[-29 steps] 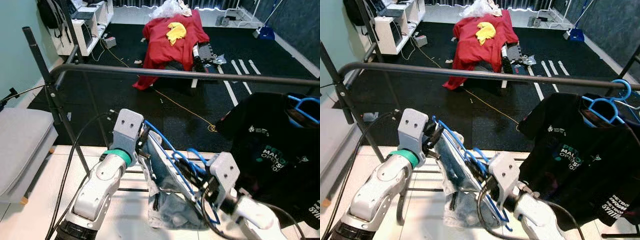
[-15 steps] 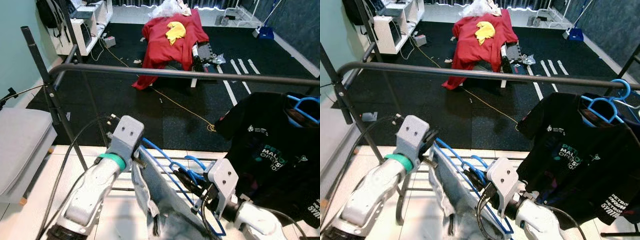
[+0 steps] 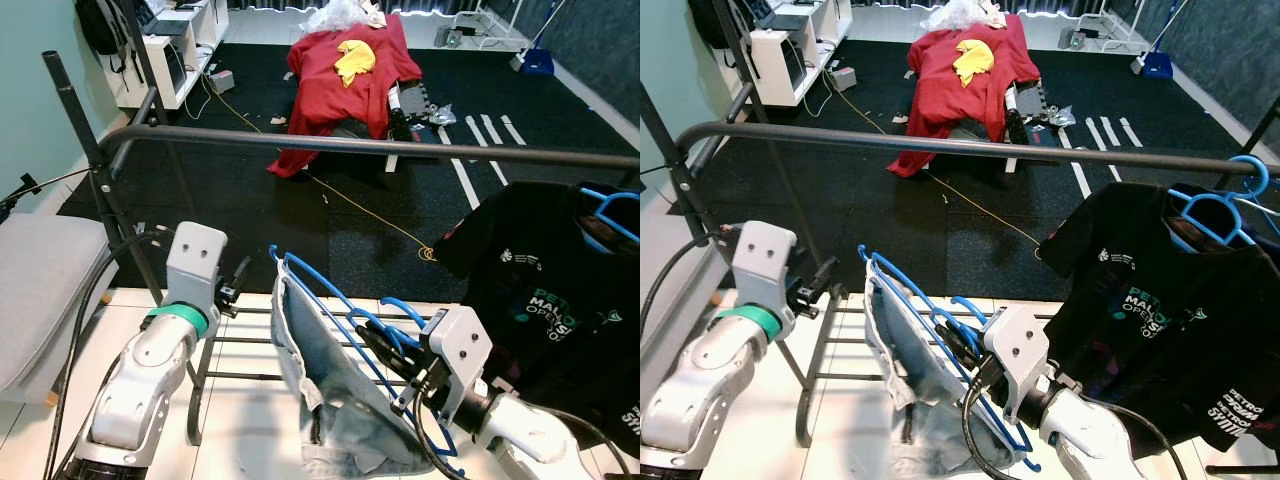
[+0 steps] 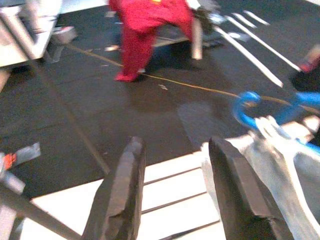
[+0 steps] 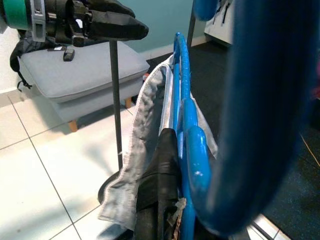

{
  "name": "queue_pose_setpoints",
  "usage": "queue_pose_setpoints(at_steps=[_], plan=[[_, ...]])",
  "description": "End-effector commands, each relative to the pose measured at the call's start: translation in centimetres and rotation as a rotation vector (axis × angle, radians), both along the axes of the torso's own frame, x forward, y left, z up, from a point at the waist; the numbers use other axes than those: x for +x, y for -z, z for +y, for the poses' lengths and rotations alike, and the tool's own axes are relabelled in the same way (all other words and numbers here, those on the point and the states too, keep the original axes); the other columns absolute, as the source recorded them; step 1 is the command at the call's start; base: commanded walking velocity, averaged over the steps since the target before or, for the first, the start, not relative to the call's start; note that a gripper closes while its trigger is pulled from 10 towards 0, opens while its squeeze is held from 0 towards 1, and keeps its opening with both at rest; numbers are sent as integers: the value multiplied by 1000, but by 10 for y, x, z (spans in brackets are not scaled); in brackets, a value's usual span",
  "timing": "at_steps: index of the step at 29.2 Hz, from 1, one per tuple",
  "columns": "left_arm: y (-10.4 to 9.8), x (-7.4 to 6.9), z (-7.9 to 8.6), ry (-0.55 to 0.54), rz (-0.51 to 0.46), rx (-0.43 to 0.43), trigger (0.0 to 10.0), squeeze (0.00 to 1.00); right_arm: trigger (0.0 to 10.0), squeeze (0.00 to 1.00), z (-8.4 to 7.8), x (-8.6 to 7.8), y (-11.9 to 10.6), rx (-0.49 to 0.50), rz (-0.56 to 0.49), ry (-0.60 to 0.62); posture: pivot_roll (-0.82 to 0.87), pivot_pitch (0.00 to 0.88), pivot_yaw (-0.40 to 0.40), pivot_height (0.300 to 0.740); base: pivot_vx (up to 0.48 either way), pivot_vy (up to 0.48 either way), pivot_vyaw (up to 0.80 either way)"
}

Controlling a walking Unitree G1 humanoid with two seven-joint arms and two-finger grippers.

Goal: Hang hanger

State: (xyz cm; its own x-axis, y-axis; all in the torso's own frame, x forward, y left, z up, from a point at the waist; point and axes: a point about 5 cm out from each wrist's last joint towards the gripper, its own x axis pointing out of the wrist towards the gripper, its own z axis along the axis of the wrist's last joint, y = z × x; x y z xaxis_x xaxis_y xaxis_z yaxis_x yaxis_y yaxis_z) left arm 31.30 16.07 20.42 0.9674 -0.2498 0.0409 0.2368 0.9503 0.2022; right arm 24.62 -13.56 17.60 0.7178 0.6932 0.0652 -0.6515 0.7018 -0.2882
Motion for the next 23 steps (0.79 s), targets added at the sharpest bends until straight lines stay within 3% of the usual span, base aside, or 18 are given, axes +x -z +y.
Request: queue_pose_setpoints(at_steps=[1, 3, 7, 13, 16, 23], plan=[[4, -6, -4, 62, 28, 22, 10000, 0, 0, 0, -2, -1, -8, 18, -44, -1, -131, 169, 73, 740, 0, 0, 0], [10, -16, -14, 217, 97, 2, 10000, 0, 0, 0, -4, 0, -10, 12, -50, 2, -133, 166, 73, 740, 0, 0, 0], [14, -24, -26, 341, 142, 5, 10000, 0, 0, 0, -5, 1, -13, 5, -60, -9, -134, 162, 73, 740, 0, 0, 0], [17, -19, -28, 315, 135, 48, 10000, 0, 0, 0, -3, 0, -17, 5, -72, -24, -138, 157, 68, 740, 0, 0, 0], [18, -3, -27, 186, 99, 47, 10000, 0, 0, 0, 0, -1, -20, 6, -78, -41, -145, 153, 69, 740, 0, 0, 0], [17, -1, -25, 161, 102, 55, 10000, 0, 0, 0, 2, -3, -22, 13, -80, -54, -145, 152, 68, 740, 0, 0, 0]])
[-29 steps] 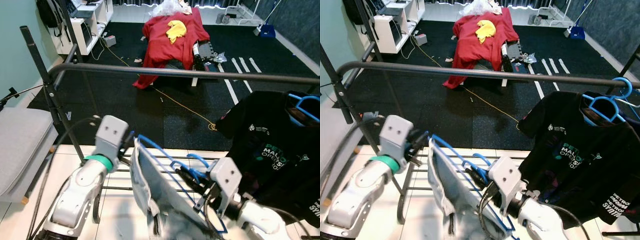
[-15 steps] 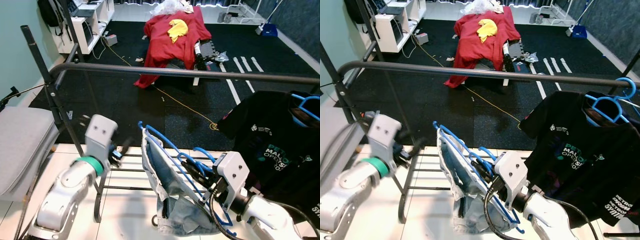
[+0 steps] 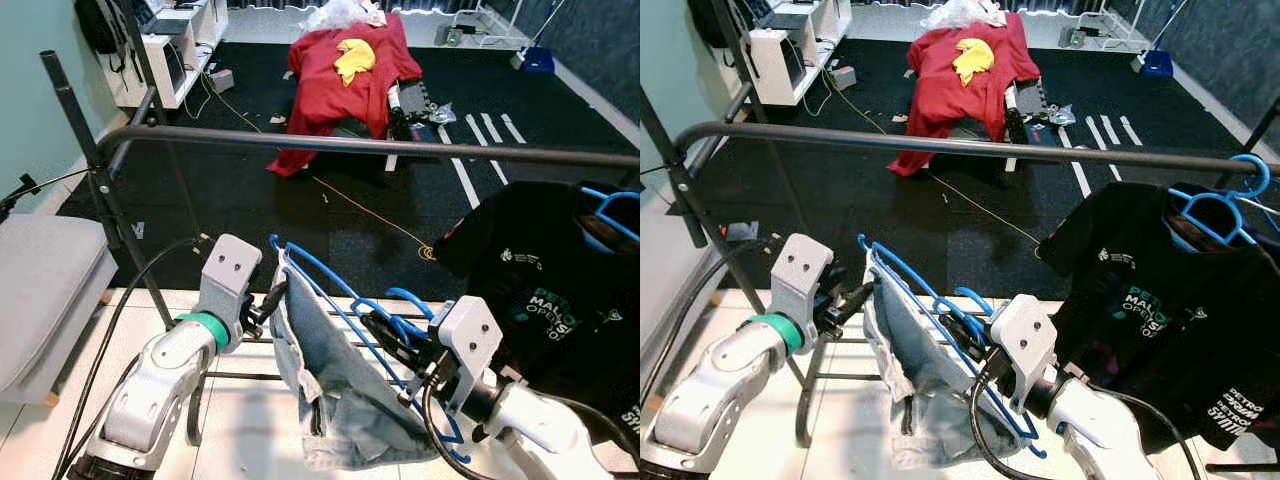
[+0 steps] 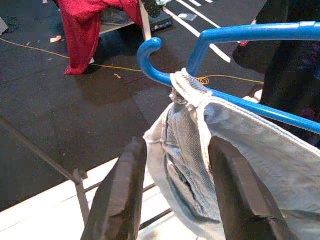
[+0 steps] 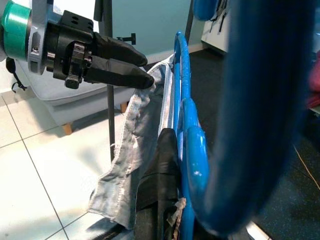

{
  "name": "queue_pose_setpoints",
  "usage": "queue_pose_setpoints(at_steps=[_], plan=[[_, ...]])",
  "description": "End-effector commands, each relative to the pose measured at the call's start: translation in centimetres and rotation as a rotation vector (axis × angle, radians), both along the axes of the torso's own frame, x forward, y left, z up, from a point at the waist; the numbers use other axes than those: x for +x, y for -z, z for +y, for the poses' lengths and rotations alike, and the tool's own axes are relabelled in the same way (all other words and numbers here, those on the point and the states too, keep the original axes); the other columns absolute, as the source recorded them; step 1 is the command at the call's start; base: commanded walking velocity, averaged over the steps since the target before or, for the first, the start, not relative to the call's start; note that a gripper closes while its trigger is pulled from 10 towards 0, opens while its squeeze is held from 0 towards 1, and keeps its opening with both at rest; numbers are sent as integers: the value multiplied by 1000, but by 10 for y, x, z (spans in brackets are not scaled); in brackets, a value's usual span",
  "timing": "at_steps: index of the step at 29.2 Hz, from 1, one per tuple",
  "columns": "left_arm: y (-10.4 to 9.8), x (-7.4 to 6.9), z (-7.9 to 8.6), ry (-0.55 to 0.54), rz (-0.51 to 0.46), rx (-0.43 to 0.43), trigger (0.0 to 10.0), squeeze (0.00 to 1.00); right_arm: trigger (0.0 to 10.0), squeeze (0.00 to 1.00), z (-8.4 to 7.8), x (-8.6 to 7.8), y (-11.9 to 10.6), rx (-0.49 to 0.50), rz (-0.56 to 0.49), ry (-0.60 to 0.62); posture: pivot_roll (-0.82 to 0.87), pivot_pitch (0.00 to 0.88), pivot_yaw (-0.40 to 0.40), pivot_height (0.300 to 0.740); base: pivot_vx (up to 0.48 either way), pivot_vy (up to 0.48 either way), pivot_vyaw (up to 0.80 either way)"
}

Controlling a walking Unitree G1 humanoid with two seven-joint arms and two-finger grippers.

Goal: Hang hanger

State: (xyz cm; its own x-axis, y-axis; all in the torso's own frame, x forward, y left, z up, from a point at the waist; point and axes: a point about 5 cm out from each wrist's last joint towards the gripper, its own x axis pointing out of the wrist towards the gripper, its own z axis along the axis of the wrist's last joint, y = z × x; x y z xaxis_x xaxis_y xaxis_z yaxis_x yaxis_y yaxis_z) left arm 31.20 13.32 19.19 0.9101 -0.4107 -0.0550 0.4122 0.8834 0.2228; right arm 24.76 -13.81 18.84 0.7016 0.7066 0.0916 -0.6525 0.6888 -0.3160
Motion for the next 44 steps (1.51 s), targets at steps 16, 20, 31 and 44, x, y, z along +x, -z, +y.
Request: queue_pose_setpoints(at_steps=[16, 20, 31, 44], plan=[[4, 1, -10, 20, 24, -36, 4745, 0, 0, 0, 14, -7, -9, 19, -30, -89, -139, 156, 68, 740, 0, 0, 0], [2, 3, -14, 18, 20, -64, 0, 0, 0, 0, 19, -11, -4, 4, 1, -129, -140, 158, 65, 740, 0, 0, 0], [4, 7, -14, -38, 6, -64, 0, 0, 0, 0, 24, -21, 4, -39, 62, -222, -143, 163, 59, 740, 0, 0, 0], [-13, 33, 29, -512, -120, -41, 0, 0, 0, 0, 18, -32, 21, -74, 165, -228, -152, 171, 49, 740, 0, 0, 0]])
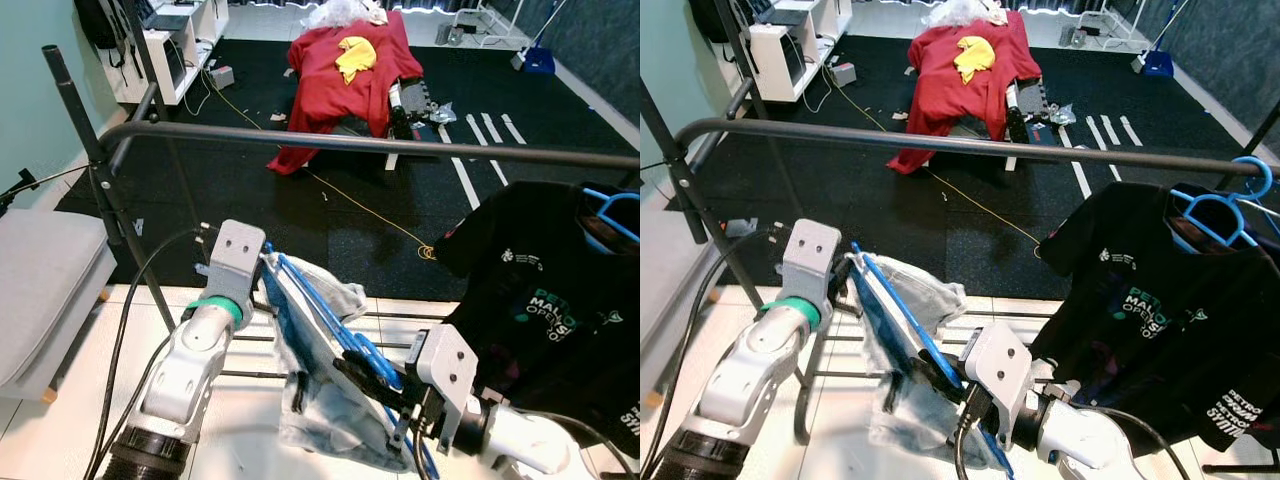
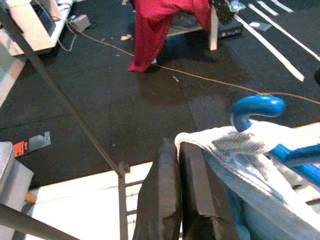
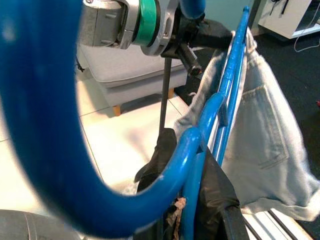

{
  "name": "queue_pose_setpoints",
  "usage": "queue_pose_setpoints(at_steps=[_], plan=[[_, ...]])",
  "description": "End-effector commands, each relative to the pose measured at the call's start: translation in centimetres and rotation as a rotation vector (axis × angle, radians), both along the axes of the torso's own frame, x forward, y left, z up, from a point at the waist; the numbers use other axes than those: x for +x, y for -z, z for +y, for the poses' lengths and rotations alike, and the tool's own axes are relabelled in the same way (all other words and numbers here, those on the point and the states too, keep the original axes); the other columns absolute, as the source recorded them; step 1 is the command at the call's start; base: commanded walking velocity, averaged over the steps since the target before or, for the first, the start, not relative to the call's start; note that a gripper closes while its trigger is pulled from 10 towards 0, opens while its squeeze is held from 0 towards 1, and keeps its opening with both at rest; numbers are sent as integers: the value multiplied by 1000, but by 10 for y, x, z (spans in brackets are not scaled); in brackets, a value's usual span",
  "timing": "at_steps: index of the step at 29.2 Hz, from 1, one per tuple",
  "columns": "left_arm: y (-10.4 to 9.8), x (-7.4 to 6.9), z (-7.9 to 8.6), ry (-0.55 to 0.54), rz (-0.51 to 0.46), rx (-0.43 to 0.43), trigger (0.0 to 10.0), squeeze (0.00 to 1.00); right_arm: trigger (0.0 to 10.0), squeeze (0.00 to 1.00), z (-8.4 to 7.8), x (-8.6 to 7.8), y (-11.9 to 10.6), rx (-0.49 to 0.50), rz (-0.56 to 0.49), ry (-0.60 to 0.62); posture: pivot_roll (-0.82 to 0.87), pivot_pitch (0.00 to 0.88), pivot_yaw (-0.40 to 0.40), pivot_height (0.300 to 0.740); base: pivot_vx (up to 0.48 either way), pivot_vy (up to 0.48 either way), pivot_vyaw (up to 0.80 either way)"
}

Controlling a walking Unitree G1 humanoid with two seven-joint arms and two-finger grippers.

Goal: Hang hanger

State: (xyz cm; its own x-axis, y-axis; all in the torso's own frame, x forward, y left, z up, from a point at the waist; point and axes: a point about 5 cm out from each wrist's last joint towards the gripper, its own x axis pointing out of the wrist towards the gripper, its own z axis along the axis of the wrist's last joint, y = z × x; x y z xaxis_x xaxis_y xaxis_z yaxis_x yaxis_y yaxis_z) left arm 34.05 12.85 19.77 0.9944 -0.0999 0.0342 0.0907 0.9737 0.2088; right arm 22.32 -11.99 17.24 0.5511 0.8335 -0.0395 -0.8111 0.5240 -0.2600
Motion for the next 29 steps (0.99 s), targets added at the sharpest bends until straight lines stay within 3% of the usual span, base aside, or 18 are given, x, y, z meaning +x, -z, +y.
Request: queue_pose_setpoints(at_steps=[1, 4, 6, 8, 11, 20, 29], plan=[[-9, 4, 36, -209, -53, -11, 0, 0, 0, 0, -2, -8, 9, -13, 50, -16, -153, 172, 50, 740, 0, 0, 0], [-13, 2, 35, -192, -79, -9, 0, 0, 0, 0, -16, 8, 15, -36, 29, 142, -149, 172, 54, 740, 0, 0, 0], [-12, 2, 34, -186, -81, -6, 0, 0, 0, 0, -20, 13, 15, -37, 17, 185, -149, 172, 54, 740, 0, 0, 0], [-8, -1, 28, -152, -80, 11, 0, 0, 0, 0, -30, 27, 7, -18, -35, 301, -146, 174, 55, 740, 0, 0, 0], [-4, -4, 22, -117, -76, 22, 0, 0, 0, 0, -36, 35, 1, 2, -65, 375, -143, 174, 54, 740, 0, 0, 0], [-3, -8, 16, -77, -89, 12, 0, 0, 0, 0, -33, 38, 8, -27, -34, 370, -138, 171, 50, 740, 0, 0, 0], [-12, -24, -14, 148, -144, -84, 0, 0, 0, 0, -22, 57, 23, -108, 4, 399, -130, 163, 50, 740, 0, 0, 0]])
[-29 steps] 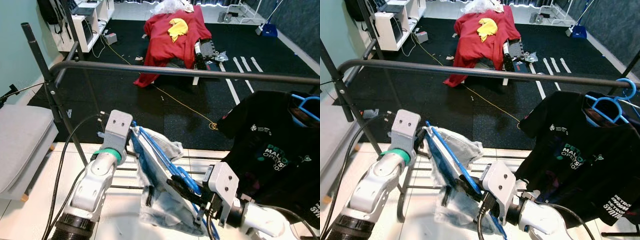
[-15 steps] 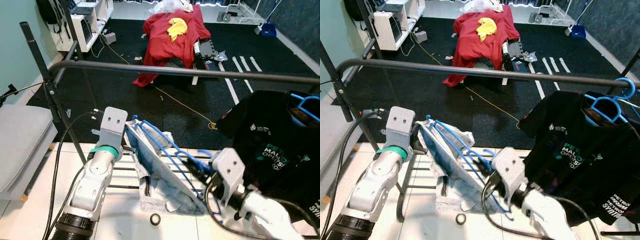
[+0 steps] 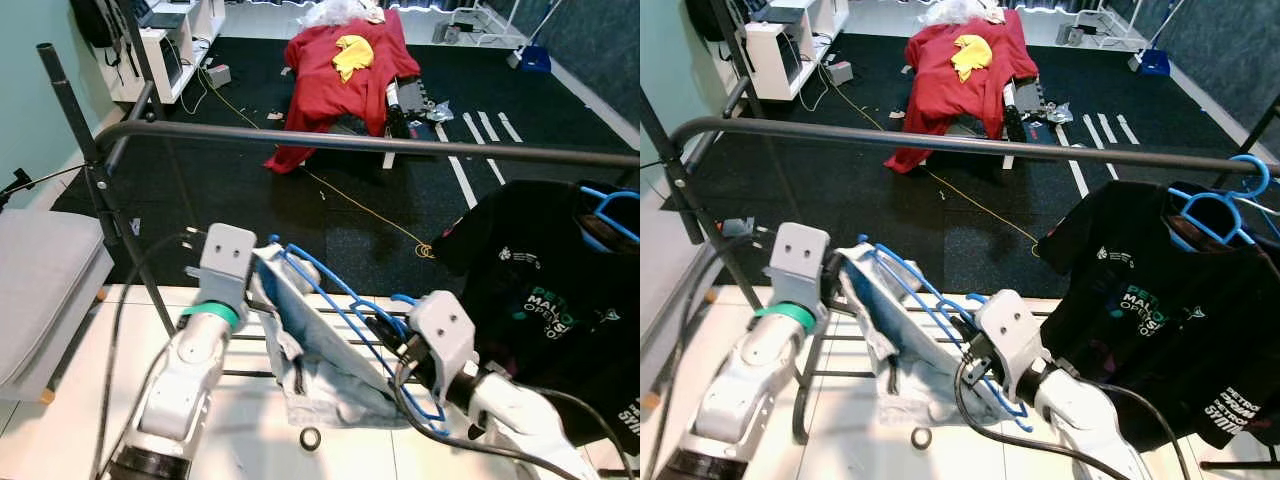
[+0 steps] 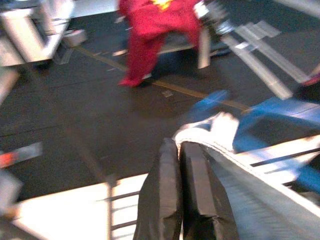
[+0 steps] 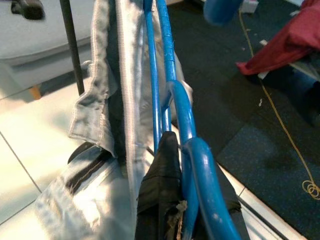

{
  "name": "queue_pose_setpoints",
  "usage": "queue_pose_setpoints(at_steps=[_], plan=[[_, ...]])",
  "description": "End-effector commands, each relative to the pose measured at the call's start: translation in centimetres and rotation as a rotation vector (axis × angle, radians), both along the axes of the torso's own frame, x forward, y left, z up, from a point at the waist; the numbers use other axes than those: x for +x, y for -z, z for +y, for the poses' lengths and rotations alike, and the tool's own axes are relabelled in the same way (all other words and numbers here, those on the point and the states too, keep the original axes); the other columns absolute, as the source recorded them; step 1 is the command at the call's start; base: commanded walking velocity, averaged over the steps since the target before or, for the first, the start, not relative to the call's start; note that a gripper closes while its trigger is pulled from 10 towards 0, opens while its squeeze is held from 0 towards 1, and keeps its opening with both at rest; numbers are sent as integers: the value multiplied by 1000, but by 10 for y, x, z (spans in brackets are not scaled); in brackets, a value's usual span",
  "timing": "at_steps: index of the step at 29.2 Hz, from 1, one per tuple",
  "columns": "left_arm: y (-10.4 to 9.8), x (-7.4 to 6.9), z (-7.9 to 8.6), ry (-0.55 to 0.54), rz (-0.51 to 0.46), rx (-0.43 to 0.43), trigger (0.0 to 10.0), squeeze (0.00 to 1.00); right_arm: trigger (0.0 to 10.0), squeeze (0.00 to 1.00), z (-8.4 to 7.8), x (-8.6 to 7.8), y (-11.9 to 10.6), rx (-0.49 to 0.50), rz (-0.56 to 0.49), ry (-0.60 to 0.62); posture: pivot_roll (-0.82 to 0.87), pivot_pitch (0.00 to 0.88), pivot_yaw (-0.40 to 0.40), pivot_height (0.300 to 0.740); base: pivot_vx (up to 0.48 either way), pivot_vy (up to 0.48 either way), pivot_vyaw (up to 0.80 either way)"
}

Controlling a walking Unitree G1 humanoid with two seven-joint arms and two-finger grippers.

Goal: Hang hanger

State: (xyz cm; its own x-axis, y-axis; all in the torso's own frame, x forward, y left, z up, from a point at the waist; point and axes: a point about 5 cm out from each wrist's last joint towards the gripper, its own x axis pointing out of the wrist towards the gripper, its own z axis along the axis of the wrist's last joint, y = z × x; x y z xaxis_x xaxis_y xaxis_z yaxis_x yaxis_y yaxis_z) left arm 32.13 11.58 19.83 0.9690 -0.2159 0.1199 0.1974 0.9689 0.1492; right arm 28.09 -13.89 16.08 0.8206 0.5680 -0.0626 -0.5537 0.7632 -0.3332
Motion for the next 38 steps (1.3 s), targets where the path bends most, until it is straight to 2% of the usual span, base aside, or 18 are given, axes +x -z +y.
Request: queue_pose_setpoints(at_steps=[1, 6, 10, 14, 18, 24, 31, 34, 38], plan=[[-13, -9, -9, 76, -83, -19, 0, 0, 0, 0, -2, 4, 12, -28, 51, 36, -126, 161, 50, 740, 0, 0, 0], [-13, -13, -13, 100, -90, -22, 0, 0, 0, 0, 4, 6, 12, -50, 56, -13, -120, 158, 46, 740, 0, 0, 0], [-11, -9, -6, 40, -85, -11, 0, 0, 0, 0, 10, -4, 14, -75, 66, -110, -121, 159, 40, 740, 0, 0, 0], [-11, -7, -3, 11, -84, -11, 0, 0, 0, 0, 10, -9, 16, -83, 74, -127, -122, 162, 38, 740, 0, 0, 0], [-14, -3, 7, -76, -96, -23, 0, 0, 0, 0, 6, -21, 25, -94, 122, -155, -132, 170, 41, 740, 0, 0, 0], [-19, -1, 8, -80, -110, -41, 0, 0, 0, 0, 7, -33, 35, -108, 183, -203, -140, 172, 48, 740, 0, 0, 0], [-20, 2, 8, -93, -114, -33, 0, 0, 0, 0, 11, -35, 28, -116, 131, -224, -138, 171, 49, 740, 0, 0, 0], [-19, 7, 16, -173, -113, -5, 0, 0, 0, 0, 15, -42, 21, -102, 84, -270, -137, 172, 46, 740, 0, 0, 0], [-22, 15, 29, -291, -112, -4, 0, 0, 0, 0, 16, -51, 21, -98, 87, -306, -142, 173, 45, 740, 0, 0, 0]])
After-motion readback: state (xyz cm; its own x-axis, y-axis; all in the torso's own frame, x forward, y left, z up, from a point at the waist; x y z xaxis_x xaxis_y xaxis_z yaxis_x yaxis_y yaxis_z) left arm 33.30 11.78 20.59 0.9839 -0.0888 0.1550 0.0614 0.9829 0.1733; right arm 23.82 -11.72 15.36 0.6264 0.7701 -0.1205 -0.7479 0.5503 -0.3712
